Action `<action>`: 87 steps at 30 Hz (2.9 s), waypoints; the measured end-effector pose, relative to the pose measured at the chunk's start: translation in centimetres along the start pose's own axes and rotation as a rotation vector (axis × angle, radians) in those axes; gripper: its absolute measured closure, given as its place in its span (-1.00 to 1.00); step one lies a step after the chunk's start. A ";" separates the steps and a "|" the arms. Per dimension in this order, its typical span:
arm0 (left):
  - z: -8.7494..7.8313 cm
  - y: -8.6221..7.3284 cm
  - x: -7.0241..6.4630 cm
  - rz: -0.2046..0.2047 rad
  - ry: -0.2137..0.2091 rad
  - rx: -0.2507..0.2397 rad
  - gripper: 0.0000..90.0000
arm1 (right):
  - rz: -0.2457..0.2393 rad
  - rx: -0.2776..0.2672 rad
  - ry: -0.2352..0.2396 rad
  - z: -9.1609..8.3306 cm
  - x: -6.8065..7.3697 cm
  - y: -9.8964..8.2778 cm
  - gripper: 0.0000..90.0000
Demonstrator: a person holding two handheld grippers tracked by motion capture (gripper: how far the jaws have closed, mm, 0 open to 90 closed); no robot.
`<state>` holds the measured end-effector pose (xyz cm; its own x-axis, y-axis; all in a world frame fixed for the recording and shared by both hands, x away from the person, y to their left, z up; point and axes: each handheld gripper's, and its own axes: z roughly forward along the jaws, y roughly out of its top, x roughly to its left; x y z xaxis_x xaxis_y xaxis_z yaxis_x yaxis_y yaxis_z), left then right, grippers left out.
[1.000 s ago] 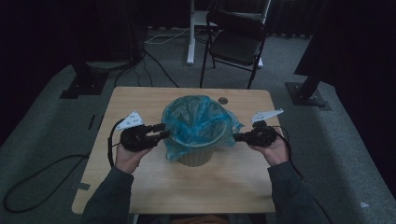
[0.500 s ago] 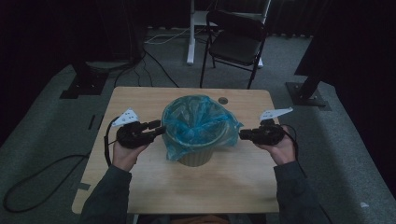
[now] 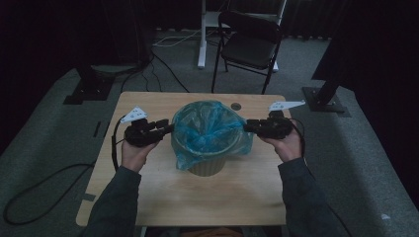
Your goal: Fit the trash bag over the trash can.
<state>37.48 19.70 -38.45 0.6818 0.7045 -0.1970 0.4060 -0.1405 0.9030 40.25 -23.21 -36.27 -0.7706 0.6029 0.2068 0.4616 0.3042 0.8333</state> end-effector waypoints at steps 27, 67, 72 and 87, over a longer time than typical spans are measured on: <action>1.5 -1.0 2.0 -0.060 0.067 0.045 0.52 | 0.043 0.098 -0.017 2.4 -1.0 0.3 1.00; 1.4 3.3 -1.5 0.111 -0.038 0.014 0.38 | 0.031 0.052 -0.030 -1.7 -0.4 -3.9 0.56; 1.7 4.4 -2.3 0.142 -0.053 0.018 0.37 | 0.022 0.054 -0.036 -1.6 -0.2 -4.3 0.50; 3.1 6.7 -4.0 0.205 -0.091 0.043 0.33 | 0.015 0.061 -0.021 -1.3 -0.2 -4.7 0.41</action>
<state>39.35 13.85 -32.83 0.8039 0.5929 -0.0461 0.2771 -0.3050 0.9112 37.70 -25.70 -39.61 -0.7542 0.6230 0.2076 0.4993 0.3388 0.7974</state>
